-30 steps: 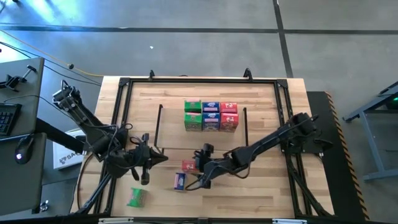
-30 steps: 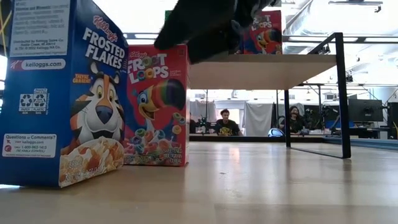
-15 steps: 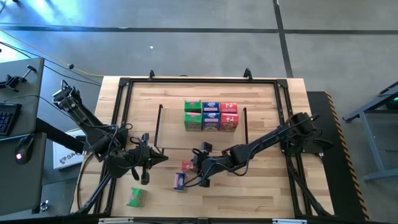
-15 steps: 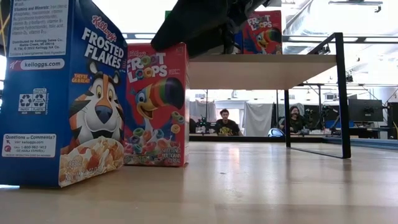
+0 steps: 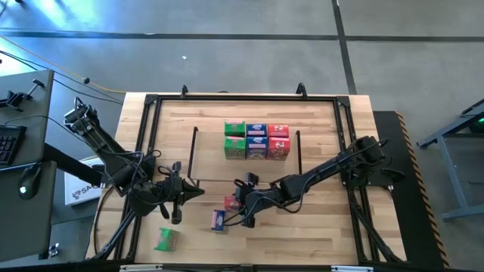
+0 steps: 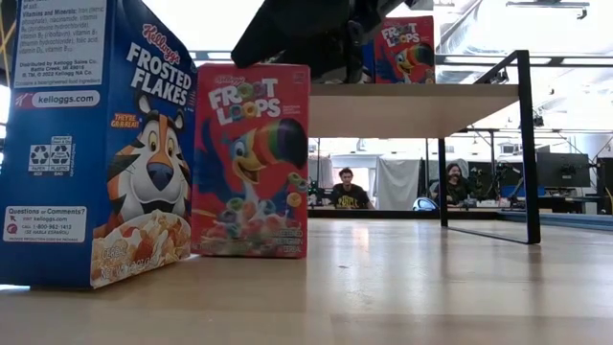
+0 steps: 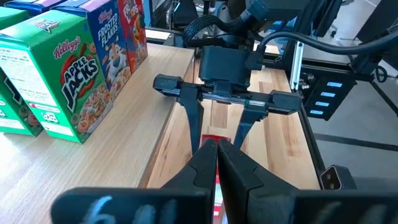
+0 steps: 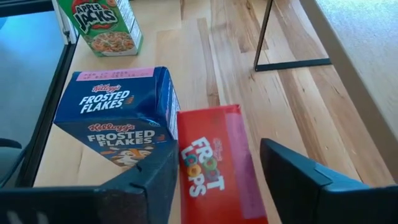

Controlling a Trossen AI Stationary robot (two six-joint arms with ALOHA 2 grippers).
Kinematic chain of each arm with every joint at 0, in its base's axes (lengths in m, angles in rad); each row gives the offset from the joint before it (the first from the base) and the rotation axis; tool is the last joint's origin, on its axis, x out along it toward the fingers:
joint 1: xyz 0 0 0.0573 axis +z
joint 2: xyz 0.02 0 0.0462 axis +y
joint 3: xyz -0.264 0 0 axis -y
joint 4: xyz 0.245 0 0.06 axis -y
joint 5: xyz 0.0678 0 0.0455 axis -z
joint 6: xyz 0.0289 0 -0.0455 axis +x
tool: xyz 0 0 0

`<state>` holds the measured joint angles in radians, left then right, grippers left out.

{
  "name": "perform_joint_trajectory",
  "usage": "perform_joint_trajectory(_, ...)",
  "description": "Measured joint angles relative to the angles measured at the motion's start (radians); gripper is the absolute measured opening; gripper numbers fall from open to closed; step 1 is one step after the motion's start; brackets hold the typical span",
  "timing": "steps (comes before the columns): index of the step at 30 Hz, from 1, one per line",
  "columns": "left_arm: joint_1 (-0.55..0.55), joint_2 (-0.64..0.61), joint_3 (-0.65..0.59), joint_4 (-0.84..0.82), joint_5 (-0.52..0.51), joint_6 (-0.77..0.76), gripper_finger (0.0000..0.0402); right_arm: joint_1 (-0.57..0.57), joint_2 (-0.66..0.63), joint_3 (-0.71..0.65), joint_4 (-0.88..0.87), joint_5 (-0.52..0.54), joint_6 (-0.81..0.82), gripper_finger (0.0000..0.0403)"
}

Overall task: Stack cereal on shelf
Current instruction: Put the red cereal box on the shelf aligned with the other red cereal box

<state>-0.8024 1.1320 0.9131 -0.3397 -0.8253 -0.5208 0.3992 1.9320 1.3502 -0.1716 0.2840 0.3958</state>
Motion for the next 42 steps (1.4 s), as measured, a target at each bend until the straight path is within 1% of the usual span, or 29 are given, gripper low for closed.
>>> perform_joint_trajectory(5,0.000,0.000,0.000,0.000,0.000,-0.001,0.0005,0.000,0.000,0.000,-0.013,0.000,0.015,0.0227)
perform_joint_trajectory(21,0.000,0.000,0.000,0.000,0.000,-0.001,0.0005,0.000,-0.002,-0.001,-0.058,-0.059,-0.005,0.0222)
perform_joint_trajectory(27,0.000,0.000,0.000,0.000,0.000,0.000,0.0005,0.002,0.000,-0.001,-0.061,-0.060,-0.014,0.0206)
perform_joint_trajectory(38,0.000,0.000,0.000,0.000,0.000,0.009,0.0005,0.002,0.001,0.000,-0.073,-0.077,-0.036,0.0154)
perform_joint_trajectory(42,0.000,0.000,0.000,0.000,0.000,0.006,0.0005,0.002,-0.015,-0.002,-0.079,-0.102,-0.051,0.0138)
